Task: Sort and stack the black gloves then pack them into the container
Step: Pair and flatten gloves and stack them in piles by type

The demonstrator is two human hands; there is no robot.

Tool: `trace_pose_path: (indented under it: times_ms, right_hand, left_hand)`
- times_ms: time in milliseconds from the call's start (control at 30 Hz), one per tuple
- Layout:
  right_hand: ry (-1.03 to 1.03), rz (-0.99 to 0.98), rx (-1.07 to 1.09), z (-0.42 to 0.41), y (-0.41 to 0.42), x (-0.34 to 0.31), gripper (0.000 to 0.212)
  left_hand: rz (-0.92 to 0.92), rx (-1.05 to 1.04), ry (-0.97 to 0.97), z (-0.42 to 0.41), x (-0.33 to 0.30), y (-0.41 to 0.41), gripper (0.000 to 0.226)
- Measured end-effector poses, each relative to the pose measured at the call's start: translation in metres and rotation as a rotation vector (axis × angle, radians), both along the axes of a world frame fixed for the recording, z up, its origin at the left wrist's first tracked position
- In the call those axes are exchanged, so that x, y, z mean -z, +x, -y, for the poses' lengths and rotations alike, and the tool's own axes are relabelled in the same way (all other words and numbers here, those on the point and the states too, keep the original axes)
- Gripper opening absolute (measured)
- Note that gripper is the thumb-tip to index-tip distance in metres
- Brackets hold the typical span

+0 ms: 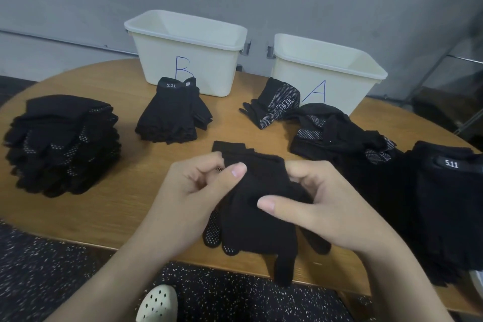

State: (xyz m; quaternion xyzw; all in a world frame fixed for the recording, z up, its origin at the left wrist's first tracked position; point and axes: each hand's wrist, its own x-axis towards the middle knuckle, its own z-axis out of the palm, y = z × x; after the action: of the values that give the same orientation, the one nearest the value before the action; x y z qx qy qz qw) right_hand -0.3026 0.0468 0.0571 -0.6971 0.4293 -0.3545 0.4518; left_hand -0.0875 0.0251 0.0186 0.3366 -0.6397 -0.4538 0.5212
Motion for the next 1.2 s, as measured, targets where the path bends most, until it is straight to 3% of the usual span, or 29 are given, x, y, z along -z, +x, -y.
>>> trace_pose_path:
  times_ms: [100,167,300,400,500,667,800,967,1067,1200]
  right_hand:
    - [-0.044,0.010,-0.023,-0.003,0.007,0.001,0.049]
    - [-0.017,0.060,-0.059,-0.004,0.007,0.000,0.037]
    - [0.153,0.160,-0.186,-0.007,-0.002,-0.008,0.041]
    - [0.259,0.125,-0.269,-0.004,-0.002,-0.014,0.018]
    - [0.297,0.044,-0.220,0.001,0.004,-0.014,0.017]
    - [0.184,-0.003,-0.059,0.012,0.020,-0.011,0.038]
    - [0.142,0.009,0.050,0.023,0.030,-0.003,0.057]
    - [0.198,0.172,0.161,0.038,0.037,0.004,0.018]
    - [0.231,0.214,0.212,0.048,0.043,0.009,0.017]
    - [0.251,0.217,0.259,0.065,0.048,0.017,0.019]
  left_hand:
    - [-0.009,0.026,0.008,-0.010,-0.003,0.005,0.064]
    - [-0.012,0.123,0.105,-0.015,-0.001,0.008,0.061]
    - [0.089,0.436,0.233,-0.029,-0.003,0.014,0.023]
    - [0.149,0.506,0.288,-0.033,-0.003,0.022,0.006]
    - [0.239,0.453,0.338,-0.029,-0.003,0.031,0.028]
    - [0.375,0.417,0.443,-0.022,-0.008,0.036,0.005]
    - [0.393,0.293,0.475,-0.015,-0.005,0.040,0.012]
    - [0.326,0.110,0.532,-0.008,-0.006,0.052,0.024]
    - [0.333,0.025,0.504,-0.003,-0.003,0.060,0.039]
    - [0.359,0.008,0.508,0.004,0.004,0.069,0.031]
